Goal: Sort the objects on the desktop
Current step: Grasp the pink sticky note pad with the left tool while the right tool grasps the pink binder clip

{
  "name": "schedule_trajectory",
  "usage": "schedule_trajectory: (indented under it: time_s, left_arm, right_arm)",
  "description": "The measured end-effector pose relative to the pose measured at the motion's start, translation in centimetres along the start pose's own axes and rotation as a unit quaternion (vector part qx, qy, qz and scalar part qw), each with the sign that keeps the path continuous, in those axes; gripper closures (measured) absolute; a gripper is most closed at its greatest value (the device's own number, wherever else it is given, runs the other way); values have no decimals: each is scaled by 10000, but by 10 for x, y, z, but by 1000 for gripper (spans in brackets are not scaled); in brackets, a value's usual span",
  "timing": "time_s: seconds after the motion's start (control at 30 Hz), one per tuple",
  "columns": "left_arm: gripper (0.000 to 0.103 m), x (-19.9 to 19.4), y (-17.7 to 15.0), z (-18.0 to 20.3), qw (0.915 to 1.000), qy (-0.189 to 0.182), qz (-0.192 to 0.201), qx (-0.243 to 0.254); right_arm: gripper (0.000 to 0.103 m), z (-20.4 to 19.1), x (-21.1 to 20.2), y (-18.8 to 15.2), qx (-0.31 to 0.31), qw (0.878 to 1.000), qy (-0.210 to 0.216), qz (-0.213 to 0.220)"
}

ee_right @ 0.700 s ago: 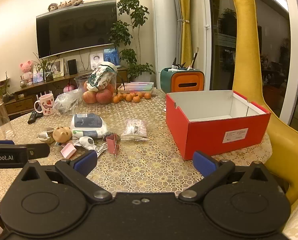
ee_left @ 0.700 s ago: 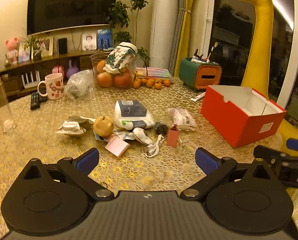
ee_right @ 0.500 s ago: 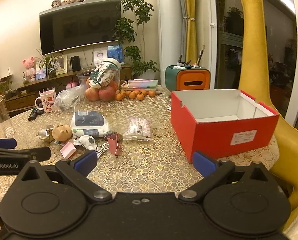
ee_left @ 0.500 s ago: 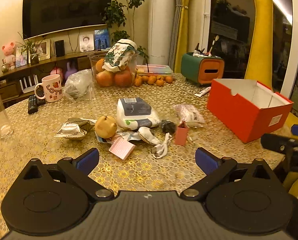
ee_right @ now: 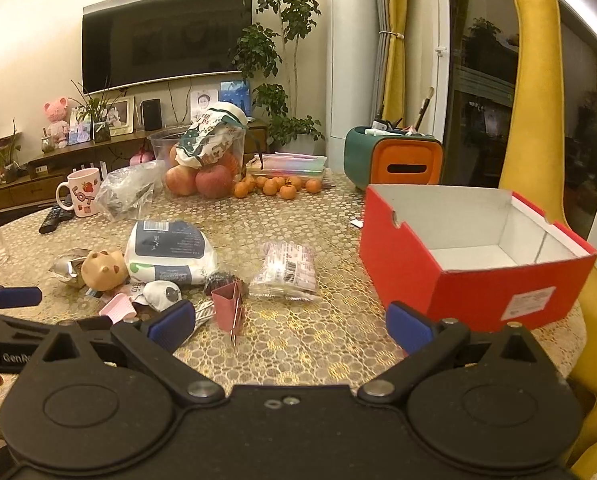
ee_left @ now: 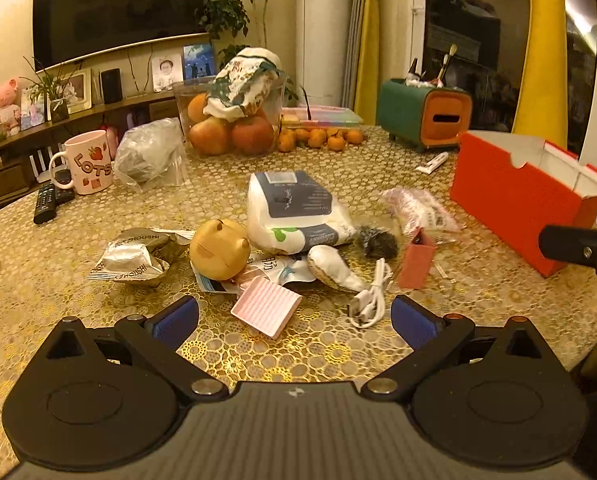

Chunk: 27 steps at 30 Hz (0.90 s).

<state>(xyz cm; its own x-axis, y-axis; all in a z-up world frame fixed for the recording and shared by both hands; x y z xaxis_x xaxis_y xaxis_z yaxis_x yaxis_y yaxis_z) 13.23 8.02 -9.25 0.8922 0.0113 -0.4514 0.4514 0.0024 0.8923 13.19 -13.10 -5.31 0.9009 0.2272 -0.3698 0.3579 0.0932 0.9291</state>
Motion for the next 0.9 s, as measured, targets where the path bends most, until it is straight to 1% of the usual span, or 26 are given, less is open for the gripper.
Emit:
schedule_trajectory:
  time_s: [0.07, 0.23, 0.37, 0.47, 0.67, 0.8, 0.9]
  left_arm:
    - [0, 9, -2, -3, 10000, -10, -31, 22]
    - [1, 31, -7, -12, 9999, 24, -140, -25]
    - [1, 41, -13, -19, 9997, 9, -223, -76]
    - [1, 47, -15, -20, 9997, 7, -241, -30]
    - [1, 57, -14, -23, 9998, -40, -212, -20]
    - [1, 62, -14, -24, 9998, -74, -197, -19]
    - [3, 66, -15, -23, 9997, -113, -223, -18]
  right_arm:
    - [3, -5, 12, 0, -117, 9999, -59, -30]
    - [4, -15, 37, 0, -160, 9998, -85, -65]
    - [5, -25, 58, 0, -170, 9998, -66, -126]
    - [6, -33, 72, -3, -163, 9996, -160, -186]
    - [11, -41, 96, -4, 12, 9992, -233, -319]
    - [20, -43, 109, -4, 125, 9986, -231, -461]
    - [24, -46, 115, -10, 151, 9977, -211, -621]
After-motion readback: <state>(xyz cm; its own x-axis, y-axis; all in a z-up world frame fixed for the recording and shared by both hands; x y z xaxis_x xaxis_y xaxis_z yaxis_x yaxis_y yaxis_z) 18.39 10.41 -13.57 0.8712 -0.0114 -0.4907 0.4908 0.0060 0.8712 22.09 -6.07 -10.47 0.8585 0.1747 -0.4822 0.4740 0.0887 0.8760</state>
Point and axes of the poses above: each gripper's, at about its wrist camera, not at the fingertips, and x roughly the way its jaws point, z to its right, y to its top, the point moved 2 cm from there along x, roughly the way its jaws point, and after that the axes turned 8 degrees about z, right-handed, at the moved point
